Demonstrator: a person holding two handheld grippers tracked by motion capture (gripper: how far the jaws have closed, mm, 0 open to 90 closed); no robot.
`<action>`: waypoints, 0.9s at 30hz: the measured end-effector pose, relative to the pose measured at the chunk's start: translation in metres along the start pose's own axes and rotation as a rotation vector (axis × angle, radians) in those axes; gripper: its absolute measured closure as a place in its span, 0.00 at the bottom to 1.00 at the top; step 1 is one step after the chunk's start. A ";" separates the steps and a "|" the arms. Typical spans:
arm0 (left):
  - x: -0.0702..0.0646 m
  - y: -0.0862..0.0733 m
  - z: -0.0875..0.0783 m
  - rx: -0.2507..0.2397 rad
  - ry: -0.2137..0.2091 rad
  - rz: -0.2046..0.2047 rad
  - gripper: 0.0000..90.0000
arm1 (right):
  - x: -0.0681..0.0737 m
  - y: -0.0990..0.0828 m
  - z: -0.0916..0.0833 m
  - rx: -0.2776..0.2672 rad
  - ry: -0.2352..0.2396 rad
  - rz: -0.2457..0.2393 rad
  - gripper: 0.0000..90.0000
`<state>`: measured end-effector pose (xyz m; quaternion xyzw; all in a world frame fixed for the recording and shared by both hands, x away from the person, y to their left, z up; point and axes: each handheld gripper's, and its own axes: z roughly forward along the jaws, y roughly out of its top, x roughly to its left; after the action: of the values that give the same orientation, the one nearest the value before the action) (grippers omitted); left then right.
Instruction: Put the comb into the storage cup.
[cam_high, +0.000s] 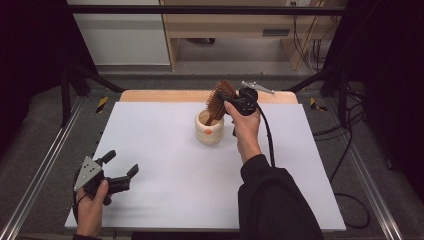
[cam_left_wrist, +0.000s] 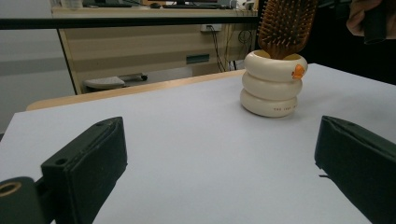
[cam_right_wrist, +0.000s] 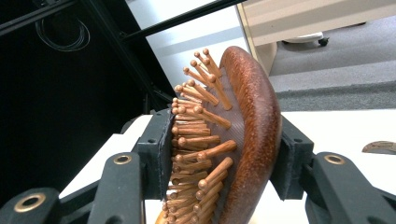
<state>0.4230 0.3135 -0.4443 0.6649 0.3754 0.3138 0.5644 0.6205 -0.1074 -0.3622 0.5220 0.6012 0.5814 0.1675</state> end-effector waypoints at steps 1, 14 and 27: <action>0.000 0.000 0.000 0.001 -0.001 0.000 0.03 | -0.001 0.000 0.000 0.001 -0.001 0.000 0.53; 0.000 0.000 0.000 0.007 0.002 0.003 0.03 | -0.005 -0.001 -0.001 0.005 -0.007 0.017 0.52; 0.000 0.000 0.000 0.009 0.003 0.002 0.03 | -0.007 -0.001 -0.001 0.014 -0.015 0.021 0.49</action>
<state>0.4234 0.3135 -0.4447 0.6675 0.3769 0.3137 0.5603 0.6220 -0.1142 -0.3656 0.5338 0.5984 0.5750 0.1622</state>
